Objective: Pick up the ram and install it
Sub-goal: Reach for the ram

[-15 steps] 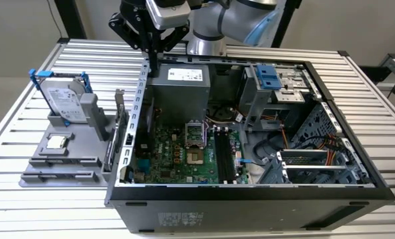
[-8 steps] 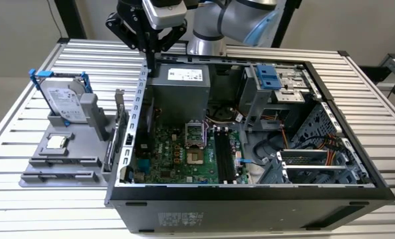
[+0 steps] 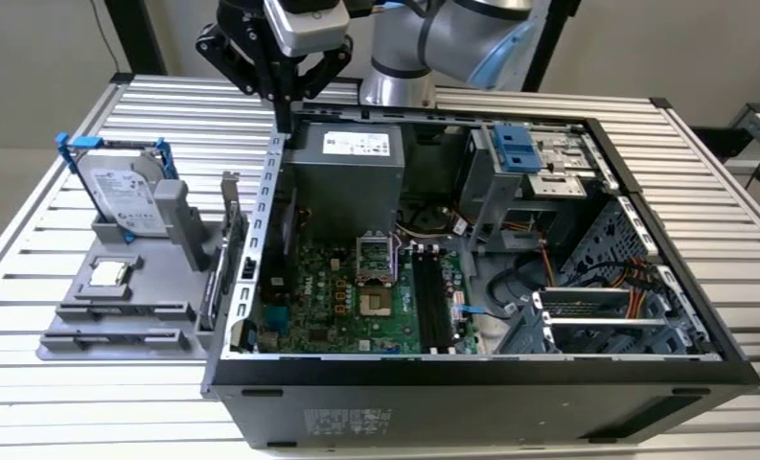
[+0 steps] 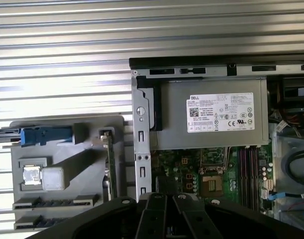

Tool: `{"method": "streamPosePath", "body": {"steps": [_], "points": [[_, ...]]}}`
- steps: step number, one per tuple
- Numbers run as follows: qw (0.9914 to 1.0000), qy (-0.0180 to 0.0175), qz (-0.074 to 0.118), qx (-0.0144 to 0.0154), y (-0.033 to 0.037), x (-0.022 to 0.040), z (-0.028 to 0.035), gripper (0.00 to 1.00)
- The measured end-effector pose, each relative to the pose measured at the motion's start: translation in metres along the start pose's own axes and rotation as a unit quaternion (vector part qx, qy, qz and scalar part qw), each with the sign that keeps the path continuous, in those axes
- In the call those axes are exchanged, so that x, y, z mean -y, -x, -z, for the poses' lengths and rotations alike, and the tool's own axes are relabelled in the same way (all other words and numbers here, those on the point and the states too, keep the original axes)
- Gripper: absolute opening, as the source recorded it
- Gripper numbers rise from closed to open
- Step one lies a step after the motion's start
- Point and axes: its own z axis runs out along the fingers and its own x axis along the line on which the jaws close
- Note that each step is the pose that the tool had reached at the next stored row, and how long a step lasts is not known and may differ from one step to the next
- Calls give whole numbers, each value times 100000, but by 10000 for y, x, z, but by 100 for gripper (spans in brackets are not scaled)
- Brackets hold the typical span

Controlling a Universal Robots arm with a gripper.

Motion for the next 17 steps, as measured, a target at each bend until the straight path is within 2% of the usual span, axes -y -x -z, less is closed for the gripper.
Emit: {"method": "streamPosePath", "body": {"steps": [17], "points": [[100000, -4, 2, -5, -127, 9, 3, 0]]}}
